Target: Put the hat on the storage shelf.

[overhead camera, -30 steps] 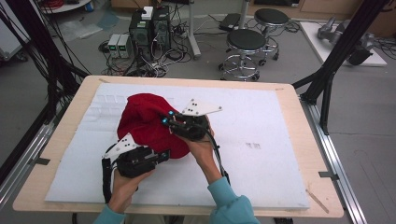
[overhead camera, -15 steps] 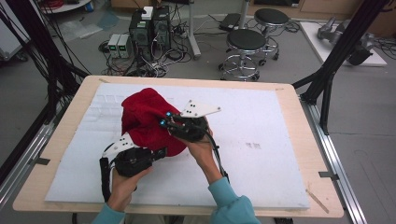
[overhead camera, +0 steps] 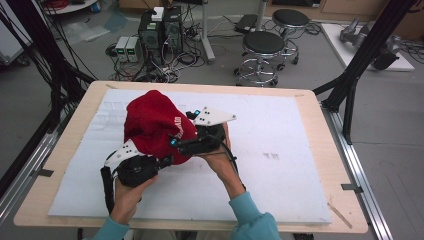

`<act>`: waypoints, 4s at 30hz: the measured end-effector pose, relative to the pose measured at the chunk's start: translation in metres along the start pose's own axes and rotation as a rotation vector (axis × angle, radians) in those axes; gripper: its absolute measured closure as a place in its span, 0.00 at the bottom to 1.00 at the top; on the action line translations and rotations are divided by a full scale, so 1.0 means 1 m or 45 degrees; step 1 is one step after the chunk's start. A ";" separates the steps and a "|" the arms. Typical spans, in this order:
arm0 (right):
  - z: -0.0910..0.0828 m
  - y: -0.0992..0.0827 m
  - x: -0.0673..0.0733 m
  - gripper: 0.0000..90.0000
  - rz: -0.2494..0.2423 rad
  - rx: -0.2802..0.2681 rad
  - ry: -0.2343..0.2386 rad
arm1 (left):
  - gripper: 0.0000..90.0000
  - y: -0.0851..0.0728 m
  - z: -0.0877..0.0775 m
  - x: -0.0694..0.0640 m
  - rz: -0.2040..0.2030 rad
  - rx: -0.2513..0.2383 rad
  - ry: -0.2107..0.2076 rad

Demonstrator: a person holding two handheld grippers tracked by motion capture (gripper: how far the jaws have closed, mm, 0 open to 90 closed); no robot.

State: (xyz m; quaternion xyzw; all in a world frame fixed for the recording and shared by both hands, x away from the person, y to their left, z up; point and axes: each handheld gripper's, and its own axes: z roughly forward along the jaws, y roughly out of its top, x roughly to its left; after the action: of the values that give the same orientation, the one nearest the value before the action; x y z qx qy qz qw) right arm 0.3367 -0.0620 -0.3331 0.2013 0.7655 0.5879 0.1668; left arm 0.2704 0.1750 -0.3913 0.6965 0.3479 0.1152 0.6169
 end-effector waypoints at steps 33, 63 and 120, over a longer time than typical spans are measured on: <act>-0.154 -0.047 -0.037 0.12 0.123 0.013 -0.438 | 0.95 0.092 -0.004 0.061 0.386 0.205 0.362; -0.193 -0.156 -0.040 0.12 0.231 -0.033 -0.578 | 0.95 0.082 0.046 0.091 0.368 0.372 0.466; -0.196 -0.173 -0.039 0.12 0.243 -0.128 -0.658 | 0.95 0.050 0.074 0.086 0.303 0.396 0.638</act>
State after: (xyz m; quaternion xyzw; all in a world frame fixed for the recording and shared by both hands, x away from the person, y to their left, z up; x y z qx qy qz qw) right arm 0.2542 -0.2845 -0.4505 0.4072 0.6451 0.5673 0.3101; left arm 0.3940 0.1717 -0.3833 0.7683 0.4185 0.2999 0.3802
